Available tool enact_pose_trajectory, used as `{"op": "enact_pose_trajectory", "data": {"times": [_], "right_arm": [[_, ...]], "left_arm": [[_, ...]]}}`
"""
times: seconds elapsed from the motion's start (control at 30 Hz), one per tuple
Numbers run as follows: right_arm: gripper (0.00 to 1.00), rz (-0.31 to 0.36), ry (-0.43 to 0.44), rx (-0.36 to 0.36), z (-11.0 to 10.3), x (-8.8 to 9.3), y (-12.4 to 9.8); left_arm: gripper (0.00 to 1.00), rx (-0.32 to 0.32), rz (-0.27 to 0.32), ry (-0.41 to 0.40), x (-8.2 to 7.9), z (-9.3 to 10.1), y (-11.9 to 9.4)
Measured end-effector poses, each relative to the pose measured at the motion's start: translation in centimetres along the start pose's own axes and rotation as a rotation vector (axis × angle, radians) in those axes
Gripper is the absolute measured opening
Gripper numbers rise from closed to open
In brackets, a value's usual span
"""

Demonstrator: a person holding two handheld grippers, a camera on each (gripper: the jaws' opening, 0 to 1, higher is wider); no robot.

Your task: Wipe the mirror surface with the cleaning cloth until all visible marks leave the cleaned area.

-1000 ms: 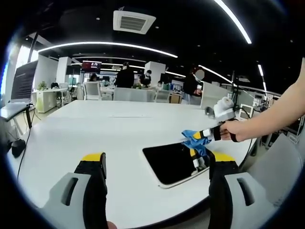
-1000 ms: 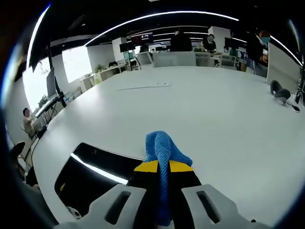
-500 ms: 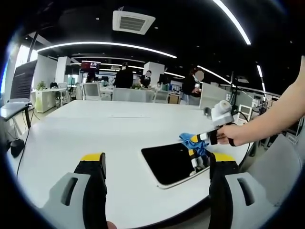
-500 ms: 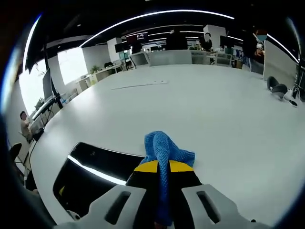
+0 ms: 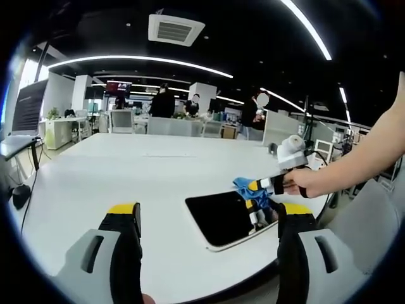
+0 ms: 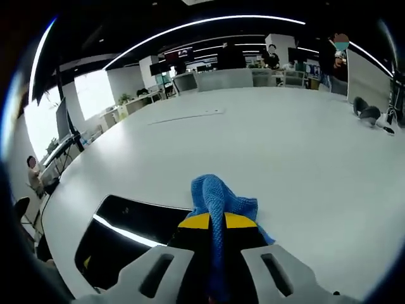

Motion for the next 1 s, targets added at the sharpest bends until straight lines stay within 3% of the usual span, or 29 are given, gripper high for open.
{"op": "enact_pose_trajectory", "data": {"times": [0.33, 0.77, 0.83, 0.9, 1.0], "right_arm": [[0.00, -0.015, -0.008, -0.043, -3.0, 0.8, 0.4], [0.00, -0.059, -0.095, -0.106, -8.6, 2.4, -0.1], [0.00, -0.066, -0.099, -0.118, -8.2, 2.2, 0.2], [0.00, -0.067, -0.112, -0.130, -9.6, 2.8, -0.3], [0.00, -0.073, -0.117, -0.143, -9.6, 2.6, 0.7]], "left_arm": [[0.88, -0.002, -0.001, 0.001, 0.0, 0.0, 0.0], [0.87, 0.003, -0.001, 0.000, 0.0, 0.1, 0.0], [0.87, 0.003, 0.000, 0.001, 0.0, 0.1, -0.1], [0.87, 0.004, 0.000, 0.000, 0.0, 0.1, -0.1], [0.87, 0.005, -0.001, 0.000, 0.0, 0.1, 0.0]]}}
Point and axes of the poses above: the point that each gripper's makers call its tool centre point, and the gripper's own axes: y roughly forward along the fingers, z roughly to its right, x roughly out of its underside, the point moved 2 cm from there along -y, roughly backward along the fingers, and after that the axes turned 14 degrees about y, right-handed, at the moved point
